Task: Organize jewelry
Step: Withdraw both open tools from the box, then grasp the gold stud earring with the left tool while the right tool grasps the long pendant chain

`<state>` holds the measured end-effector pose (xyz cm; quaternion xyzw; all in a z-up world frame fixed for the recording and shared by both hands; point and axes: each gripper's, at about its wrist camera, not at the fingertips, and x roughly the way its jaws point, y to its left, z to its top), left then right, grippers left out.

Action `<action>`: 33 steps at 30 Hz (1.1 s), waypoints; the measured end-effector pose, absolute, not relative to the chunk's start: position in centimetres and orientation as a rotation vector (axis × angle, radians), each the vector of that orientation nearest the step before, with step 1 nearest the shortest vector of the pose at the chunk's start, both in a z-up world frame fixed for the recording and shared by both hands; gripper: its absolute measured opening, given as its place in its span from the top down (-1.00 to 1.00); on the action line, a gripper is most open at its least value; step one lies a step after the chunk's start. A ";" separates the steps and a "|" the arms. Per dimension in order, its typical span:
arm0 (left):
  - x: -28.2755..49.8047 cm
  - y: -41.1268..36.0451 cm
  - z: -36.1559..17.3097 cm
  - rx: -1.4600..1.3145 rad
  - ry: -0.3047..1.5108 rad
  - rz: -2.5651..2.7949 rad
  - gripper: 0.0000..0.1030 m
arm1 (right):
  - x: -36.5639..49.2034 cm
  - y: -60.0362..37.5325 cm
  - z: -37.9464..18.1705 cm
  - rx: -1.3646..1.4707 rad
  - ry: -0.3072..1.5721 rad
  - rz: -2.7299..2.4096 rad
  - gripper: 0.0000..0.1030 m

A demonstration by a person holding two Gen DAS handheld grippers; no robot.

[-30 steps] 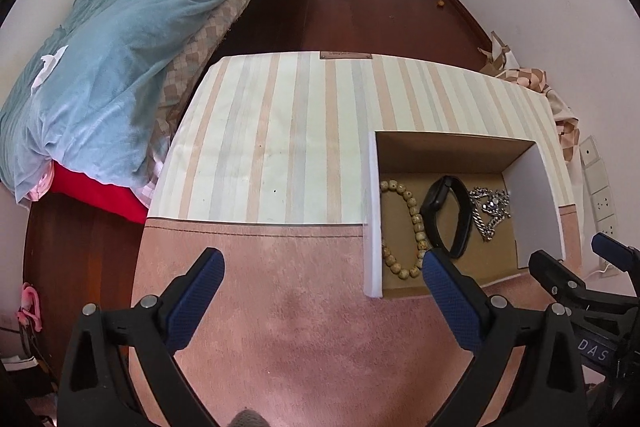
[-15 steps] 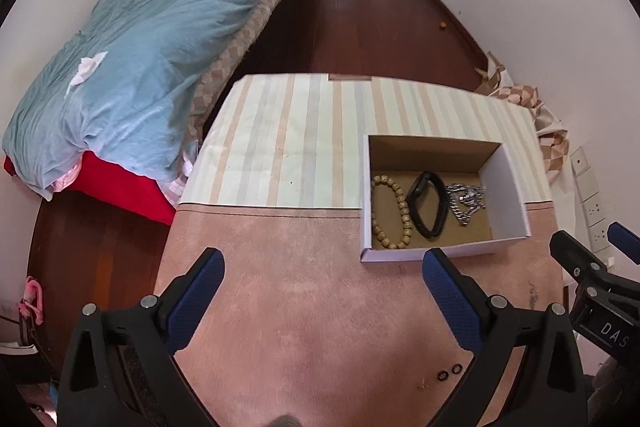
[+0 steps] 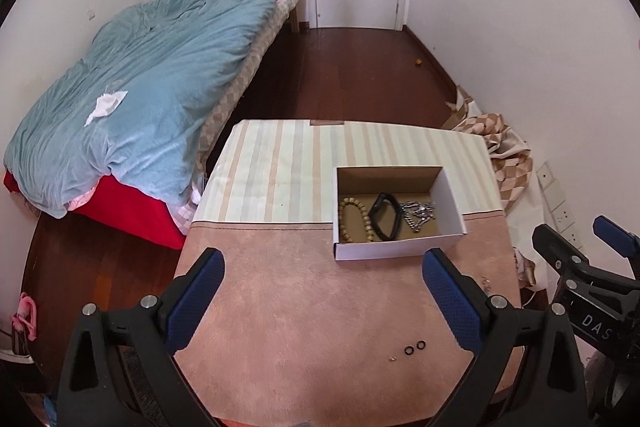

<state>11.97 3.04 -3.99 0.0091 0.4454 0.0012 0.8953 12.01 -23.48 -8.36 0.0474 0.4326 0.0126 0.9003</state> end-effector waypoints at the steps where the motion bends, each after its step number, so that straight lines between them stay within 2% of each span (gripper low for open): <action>1: 11.6 3.0 -3.8 0.016 0.919 0.000 -0.97 | 11.7 -23.5 -8.0 0.101 0.888 0.027 -0.92; 9: 10.3 3.3 -5.8 -0.046 0.958 0.020 -0.97 | 9.7 -24.8 -8.4 0.143 0.911 0.025 -0.92; 19: 10.1 2.1 -15.7 0.043 1.128 0.071 -0.97 | 8.4 -28.8 -19.8 0.282 1.131 -0.054 -0.91; 21: 9.8 1.8 -17.8 0.052 1.176 0.076 -0.97 | 7.8 -29.7 -22.5 0.319 1.168 -0.072 -0.84; 24: 9.5 1.6 -20.0 0.062 1.218 0.085 -0.97 | 7.1 -30.2 -25.8 0.355 1.208 -0.072 -0.63; 26: 9.4 1.4 -21.3 0.075 1.240 0.090 -0.97 | 7.0 -30.0 -27.6 0.354 1.220 -0.061 -0.42; 33: 9.0 1.0 -24.1 0.113 1.285 0.095 -0.97 | 7.8 -28.5 -30.2 0.313 1.171 -0.034 0.02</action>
